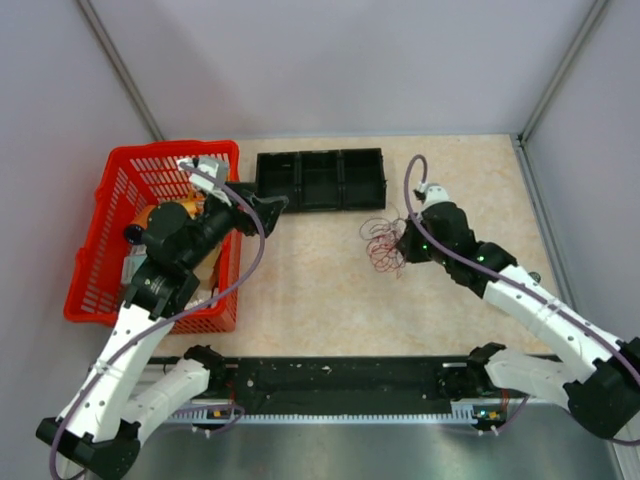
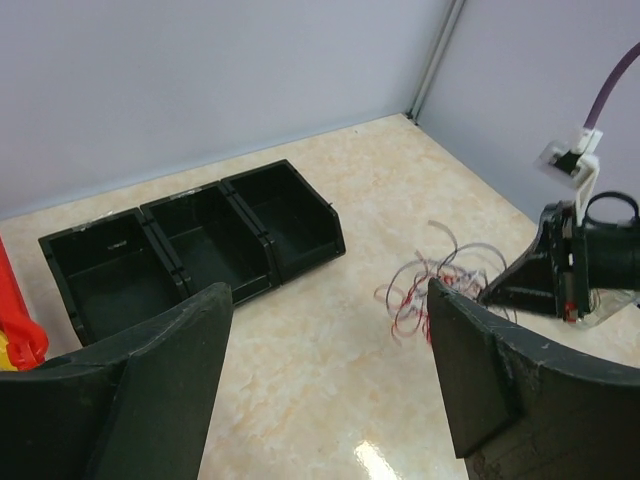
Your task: Untangle the cables
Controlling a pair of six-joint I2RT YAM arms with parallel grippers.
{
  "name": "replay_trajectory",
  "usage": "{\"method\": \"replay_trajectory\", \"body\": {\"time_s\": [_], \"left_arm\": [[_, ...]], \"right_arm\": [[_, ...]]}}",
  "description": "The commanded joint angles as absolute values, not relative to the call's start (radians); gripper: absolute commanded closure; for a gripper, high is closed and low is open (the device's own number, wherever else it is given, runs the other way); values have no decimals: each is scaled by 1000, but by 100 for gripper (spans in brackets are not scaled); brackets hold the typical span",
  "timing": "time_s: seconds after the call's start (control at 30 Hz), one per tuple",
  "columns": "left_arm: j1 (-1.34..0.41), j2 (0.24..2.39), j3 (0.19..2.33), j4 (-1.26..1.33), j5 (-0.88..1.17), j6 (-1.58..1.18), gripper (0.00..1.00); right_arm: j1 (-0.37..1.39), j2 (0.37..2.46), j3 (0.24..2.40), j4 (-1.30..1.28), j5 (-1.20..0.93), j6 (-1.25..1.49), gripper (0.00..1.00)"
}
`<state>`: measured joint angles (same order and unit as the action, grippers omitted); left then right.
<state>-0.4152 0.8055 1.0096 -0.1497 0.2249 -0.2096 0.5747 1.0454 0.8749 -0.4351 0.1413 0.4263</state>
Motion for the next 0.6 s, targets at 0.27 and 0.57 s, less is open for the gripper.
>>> {"method": "replay_trajectory", "body": {"time_s": [0.27,0.57], "left_arm": [[-439,884,1048,-156,213,-218,25],[-529,934,1051,-170,221,-201,18]], "right_arm": [[851,1212,798,-209,-122,411,100],[844,1066,765,-264,-134,482,39]]}}
